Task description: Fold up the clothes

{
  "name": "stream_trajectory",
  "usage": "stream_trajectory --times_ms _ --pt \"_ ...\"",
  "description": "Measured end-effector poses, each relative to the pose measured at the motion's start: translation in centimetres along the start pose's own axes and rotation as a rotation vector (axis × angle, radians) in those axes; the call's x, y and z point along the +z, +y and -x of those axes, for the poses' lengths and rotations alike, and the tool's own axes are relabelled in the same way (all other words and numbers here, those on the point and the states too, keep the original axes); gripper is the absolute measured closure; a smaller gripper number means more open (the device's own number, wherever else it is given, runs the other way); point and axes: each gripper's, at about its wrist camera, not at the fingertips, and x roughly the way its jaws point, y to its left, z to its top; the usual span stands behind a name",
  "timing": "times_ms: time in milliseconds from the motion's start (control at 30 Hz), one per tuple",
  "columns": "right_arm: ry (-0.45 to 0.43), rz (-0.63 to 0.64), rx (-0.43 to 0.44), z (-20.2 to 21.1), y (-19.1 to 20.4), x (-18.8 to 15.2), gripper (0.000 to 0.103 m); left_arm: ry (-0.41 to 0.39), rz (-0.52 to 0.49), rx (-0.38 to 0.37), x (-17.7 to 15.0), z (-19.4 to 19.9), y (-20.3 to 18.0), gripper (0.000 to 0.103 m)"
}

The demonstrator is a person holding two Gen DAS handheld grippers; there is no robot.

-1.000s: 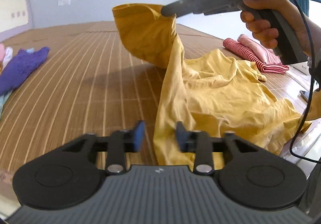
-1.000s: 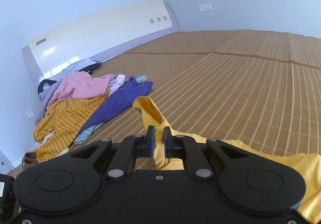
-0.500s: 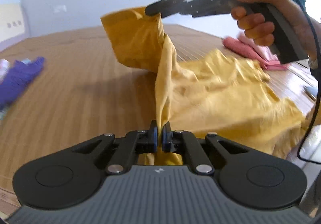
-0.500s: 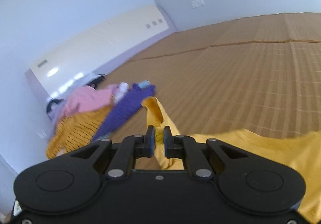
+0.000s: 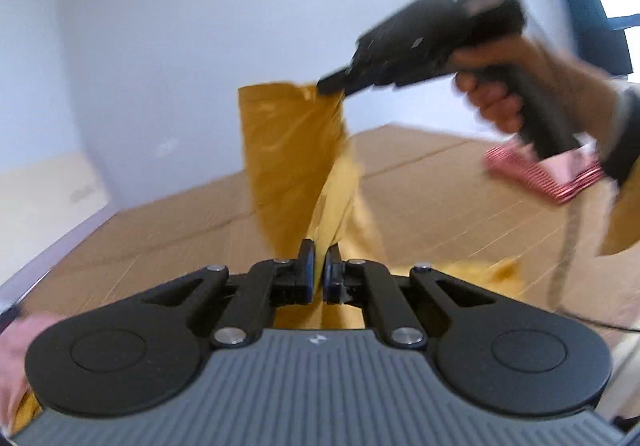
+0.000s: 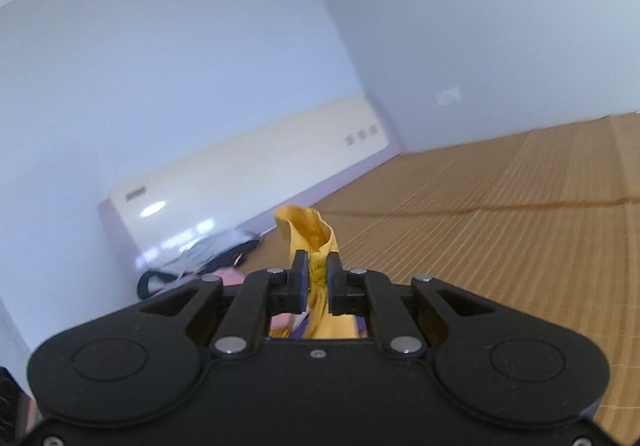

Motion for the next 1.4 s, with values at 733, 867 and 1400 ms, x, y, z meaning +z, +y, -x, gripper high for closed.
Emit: stream_trajectory --times_ms 733,867,1400 --pt "0.188 -0.334 -0.795 25.0 -24.9 -17.0 0.078 0.199 0.107 -0.635 -1.1 -9.1 -24.1 0.094" --pt "0.170 -0.224 -0.878 24.9 -23.0 -15.6 0.063 0.170 0.101 -0.513 -0.7 -10.0 -20.2 0.087" --pt "0.149 -0.153 -0.656 21.1 -24.2 -16.6 0.055 0.283 -0.091 -0.274 -3.4 -24.6 -18.3 0.071"
